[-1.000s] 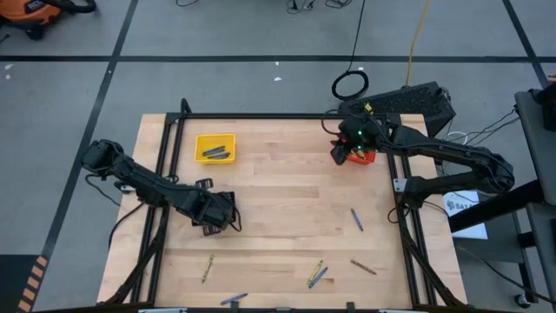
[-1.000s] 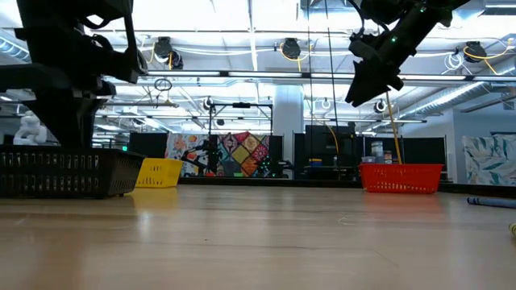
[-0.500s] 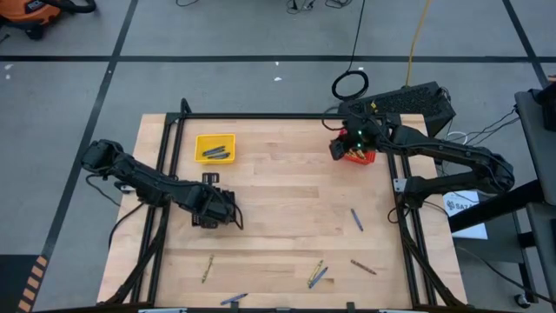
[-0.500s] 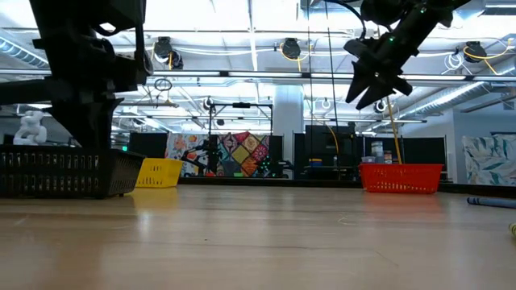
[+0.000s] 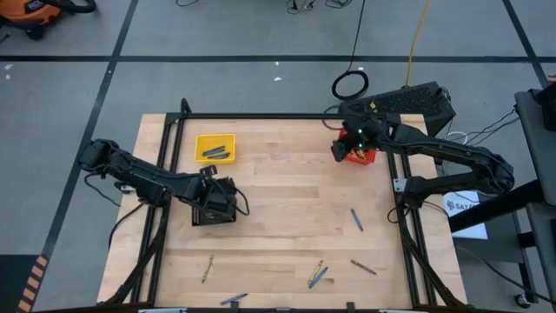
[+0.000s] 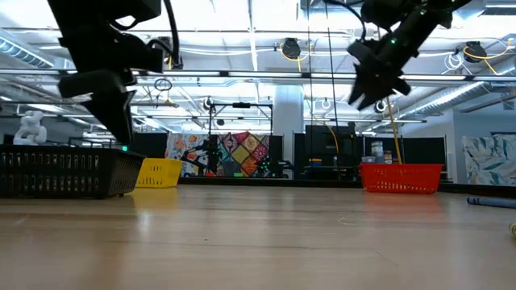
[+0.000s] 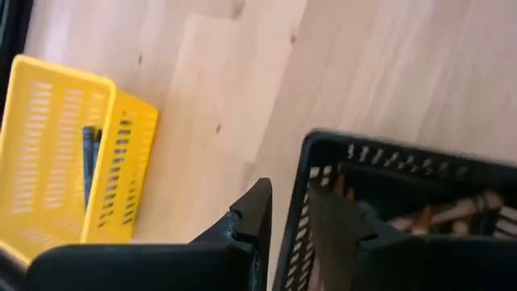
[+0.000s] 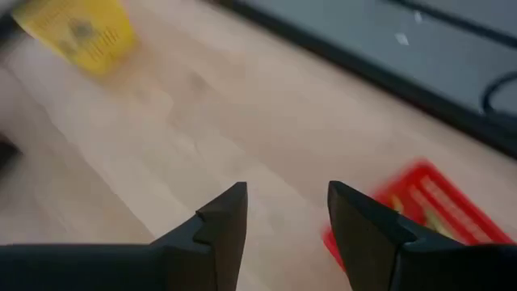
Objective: Sort crayons
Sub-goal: Put the blue crayon into the yellow bin
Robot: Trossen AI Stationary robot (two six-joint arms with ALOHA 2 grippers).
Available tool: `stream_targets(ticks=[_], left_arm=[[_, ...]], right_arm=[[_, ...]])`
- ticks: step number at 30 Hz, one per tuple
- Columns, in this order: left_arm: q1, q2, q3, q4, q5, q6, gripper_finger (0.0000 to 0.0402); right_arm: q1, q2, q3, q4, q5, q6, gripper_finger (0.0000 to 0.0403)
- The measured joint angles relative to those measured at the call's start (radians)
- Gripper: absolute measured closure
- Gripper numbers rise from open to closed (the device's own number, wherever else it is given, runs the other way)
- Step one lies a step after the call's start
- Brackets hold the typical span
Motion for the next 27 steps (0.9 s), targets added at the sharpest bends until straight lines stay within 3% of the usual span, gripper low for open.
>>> stream_targets(ticks=[8, 16, 27], left_arm=[[0.006, 0.0, 0.0, 0.041, 0.01, 0.056, 0.0322], [0.006, 0.0, 0.0, 0.053, 0.026, 0.135, 0.0322], [0.006, 0.0, 0.0, -0.022, 0.048, 0.127, 0.0322]], right_arm=[[0.001, 0.0, 0.0, -0.202, -0.002, 0.037, 0.0245], [0.018, -0.006, 0.0, -0.23, -0.126, 0.006, 0.0245], [0.04, -0.006, -0.001, -0.112, -0.137, -0.019, 0.0245]])
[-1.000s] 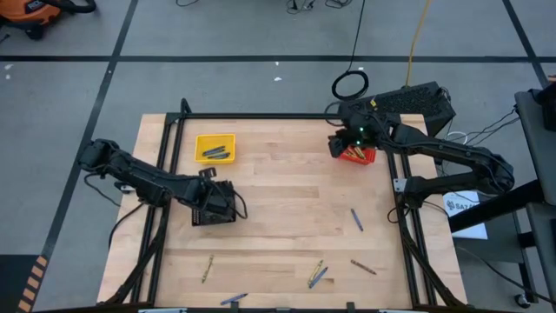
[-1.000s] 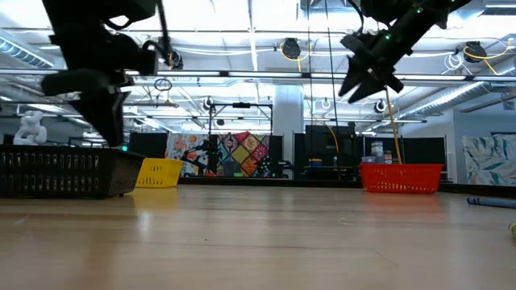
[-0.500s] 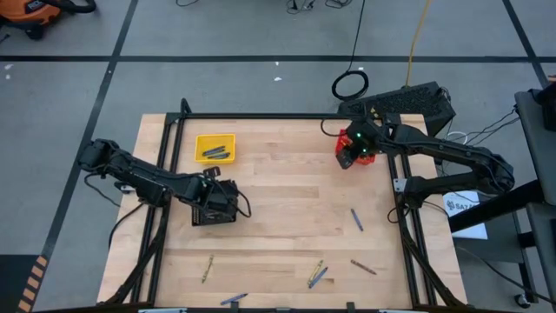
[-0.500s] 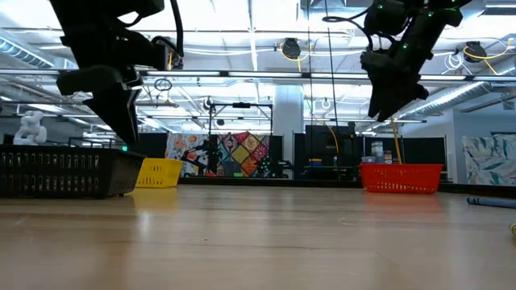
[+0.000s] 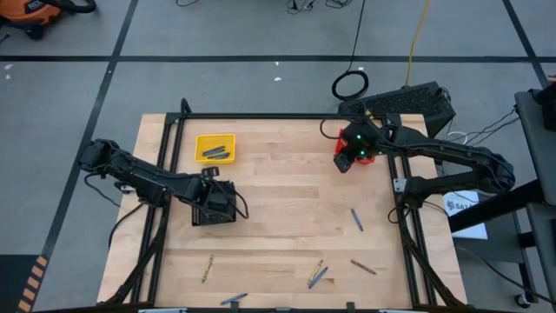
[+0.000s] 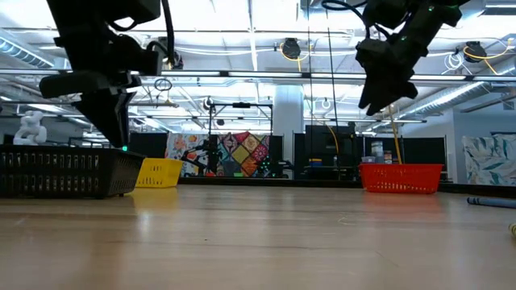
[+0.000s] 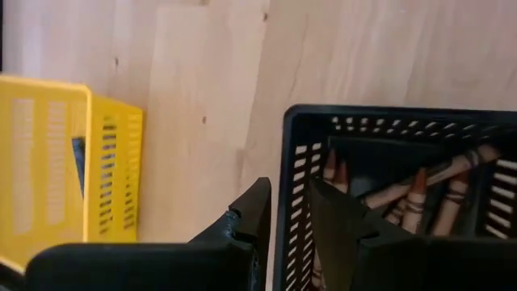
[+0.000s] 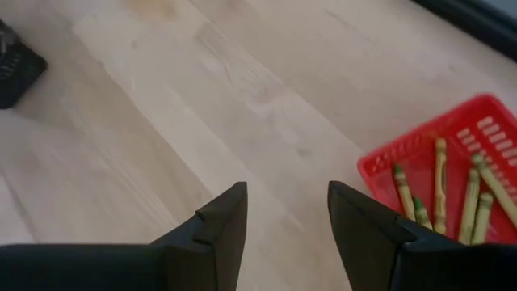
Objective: Sort crayons
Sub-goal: Put the blue crayon into the yellow bin
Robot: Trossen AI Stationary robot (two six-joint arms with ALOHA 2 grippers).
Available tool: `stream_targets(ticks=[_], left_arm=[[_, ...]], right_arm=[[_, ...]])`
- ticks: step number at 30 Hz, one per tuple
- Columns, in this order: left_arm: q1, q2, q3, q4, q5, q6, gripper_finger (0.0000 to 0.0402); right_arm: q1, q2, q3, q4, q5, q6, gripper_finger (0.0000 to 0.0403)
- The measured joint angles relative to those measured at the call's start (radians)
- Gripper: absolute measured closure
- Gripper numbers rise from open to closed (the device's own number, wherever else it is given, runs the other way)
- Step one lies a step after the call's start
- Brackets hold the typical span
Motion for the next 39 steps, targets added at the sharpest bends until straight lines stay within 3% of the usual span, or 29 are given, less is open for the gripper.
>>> stream_targets(ticks=[5, 13, 21, 28, 39], left_arm=[[-0.001, 0.0, 0.0, -0.056, 0.01, -0.096, 0.0322], [-0.008, 0.0, 0.0, -0.058, 0.029, -0.029, 0.0322], [-0.01, 0.0, 0.0, -0.063, 0.075, -0.029, 0.0322], [-0.01, 0.0, 0.0, -0.058, 0.066, -0.014, 0.0322], [-0.01, 0.0, 0.0, -0.058, 0.065, -0.014, 0.0322]], right_arm=[[0.0, 0.0, 0.0, 0.006, -0.002, 0.014, 0.0245], [0.095, 0.0, 0.0, -0.014, -0.166, 0.228, 0.0245], [0.297, 0.006, 0.0, -0.072, -0.127, 0.439, 0.0245], [0.405, 0.009, 0.0, -0.181, -0.122, 0.592, 0.0245], [0.595, 0.13, 0.001, -0.195, -0.068, 0.776, 0.0245]])
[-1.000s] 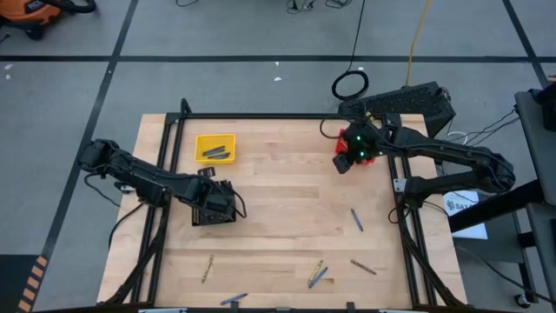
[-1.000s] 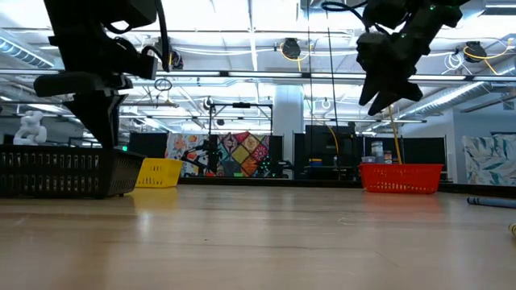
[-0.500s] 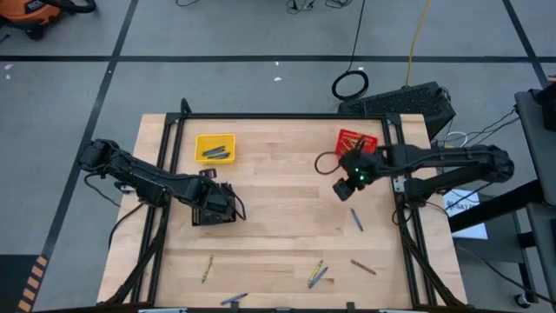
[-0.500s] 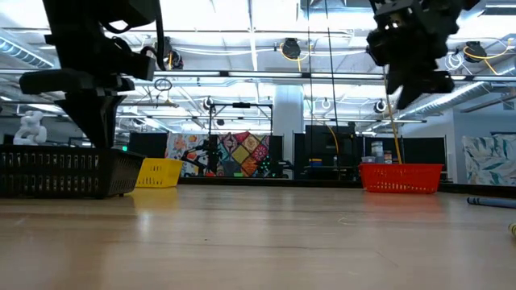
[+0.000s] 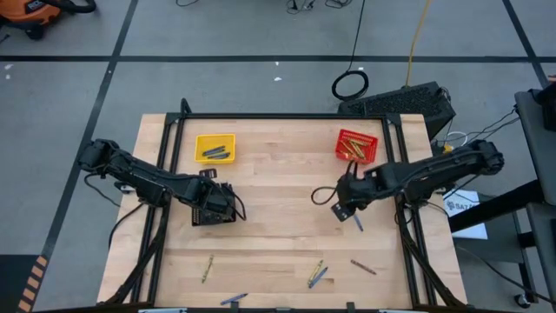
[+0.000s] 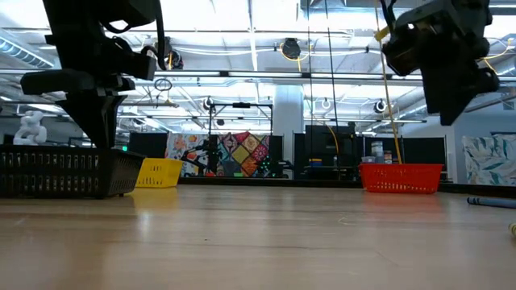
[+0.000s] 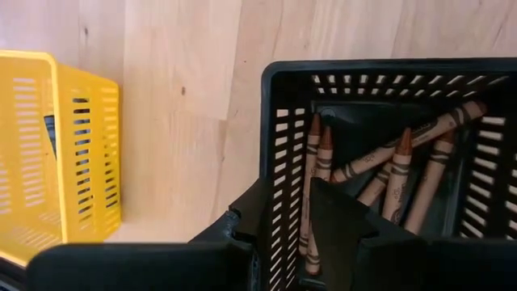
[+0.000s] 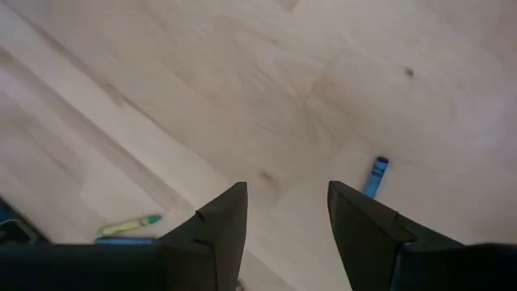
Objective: Sort crayons
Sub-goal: Put the blue crayon into the yellow bin
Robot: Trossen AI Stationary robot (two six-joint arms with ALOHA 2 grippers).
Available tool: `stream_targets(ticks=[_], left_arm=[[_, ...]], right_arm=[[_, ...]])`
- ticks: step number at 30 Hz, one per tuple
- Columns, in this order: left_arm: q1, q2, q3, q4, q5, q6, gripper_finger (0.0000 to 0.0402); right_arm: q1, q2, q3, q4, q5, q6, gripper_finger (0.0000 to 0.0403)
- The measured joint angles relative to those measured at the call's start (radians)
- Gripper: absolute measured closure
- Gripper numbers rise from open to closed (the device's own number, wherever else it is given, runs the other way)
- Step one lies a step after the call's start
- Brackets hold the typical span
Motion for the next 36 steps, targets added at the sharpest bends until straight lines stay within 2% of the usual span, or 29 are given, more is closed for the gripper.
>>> stream_targets(ticks=[10, 14, 22, 30, 36], left_arm=[[0.0, 0.0, 0.0, 0.0, 0.002, -0.006, 0.0322], [0.0, 0.0, 0.0, 0.001, 0.002, -0.006, 0.0322], [0.0, 0.0, 0.0, 0.002, 0.008, -0.007, 0.0322], [0.0, 0.0, 0.0, 0.004, 0.008, -0.007, 0.0322], [0.0, 0.0, 0.0, 0.01, 0.008, -0.008, 0.0322]], right_arm=[[0.084, 0.148, 0.0, 0.024, -0.01, 0.07, 0.0245], [0.118, 0.179, 0.0, 0.039, -0.052, 0.099, 0.0245], [0.172, 0.191, 0.0, 0.033, -0.053, 0.188, 0.0245], [0.233, 0.191, 0.0, -0.059, -0.003, 0.269, 0.0245], [0.271, 0.191, 0.0, -0.072, -0.002, 0.273, 0.0245]])
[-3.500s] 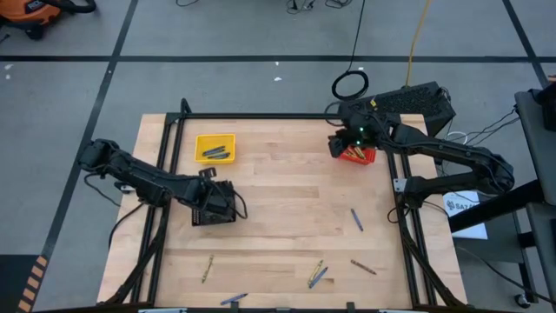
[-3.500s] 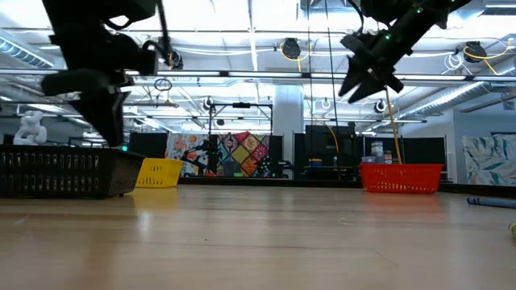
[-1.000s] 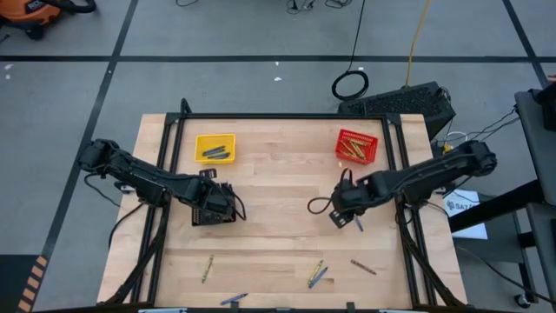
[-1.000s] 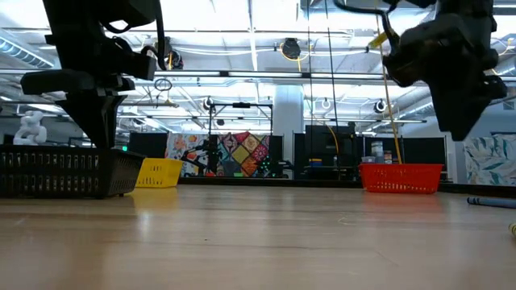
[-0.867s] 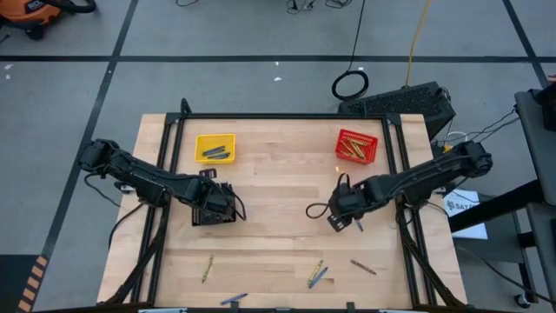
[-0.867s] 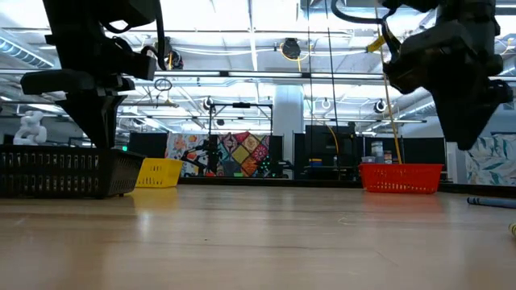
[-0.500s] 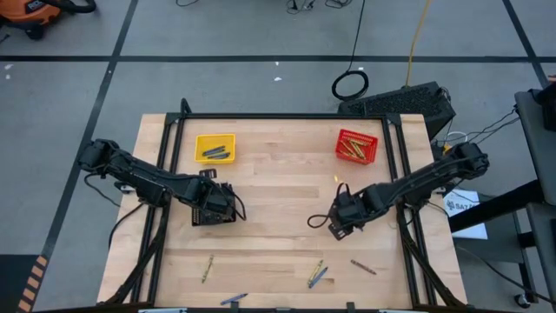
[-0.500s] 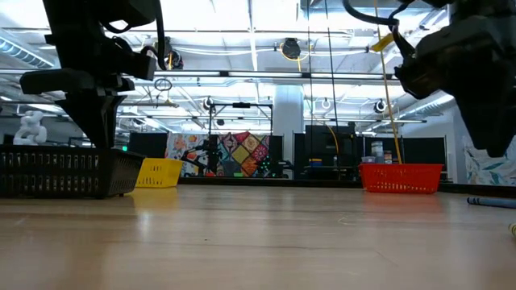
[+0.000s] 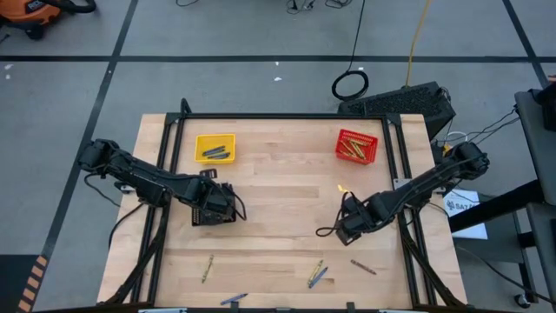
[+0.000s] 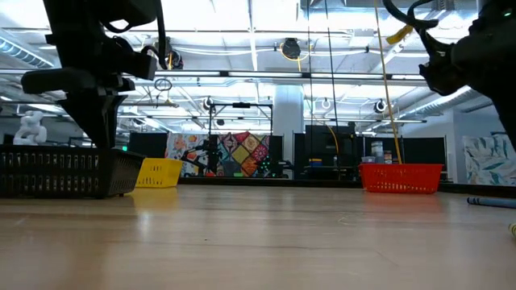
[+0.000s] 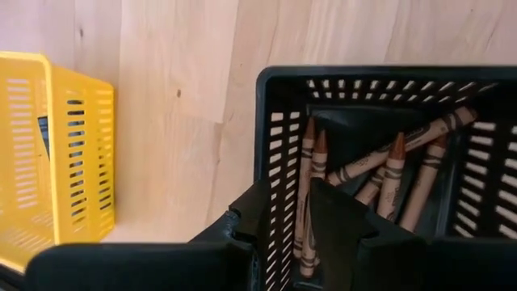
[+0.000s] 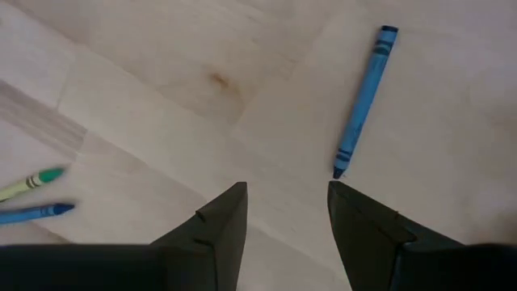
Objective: Sort crayons
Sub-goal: Put the blue crayon into the yellow bin
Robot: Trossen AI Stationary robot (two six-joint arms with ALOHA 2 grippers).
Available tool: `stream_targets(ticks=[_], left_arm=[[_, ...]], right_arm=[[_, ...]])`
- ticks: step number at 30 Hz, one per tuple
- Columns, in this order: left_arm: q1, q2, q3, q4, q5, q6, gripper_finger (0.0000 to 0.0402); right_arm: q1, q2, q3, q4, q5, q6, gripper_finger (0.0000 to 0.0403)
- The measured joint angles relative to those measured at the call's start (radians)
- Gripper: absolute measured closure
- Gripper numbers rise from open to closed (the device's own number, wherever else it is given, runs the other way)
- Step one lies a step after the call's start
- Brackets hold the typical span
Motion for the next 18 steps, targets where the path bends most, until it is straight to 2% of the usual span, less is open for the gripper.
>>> stream_targets(ticks=[10, 18], left_arm=[[0.0, 0.0, 0.0, 0.043, 0.0, 0.0, 0.0322], [0.0, 0.0, 0.0, 0.043, 0.0, 0.001, 0.0322]], right_arm=[[0.012, 0.0, -0.088, -0.016, 0.004, 0.052, 0.0245], [0.012, 0.0, -0.149, 0.056, 0.002, 0.052, 0.0245]])
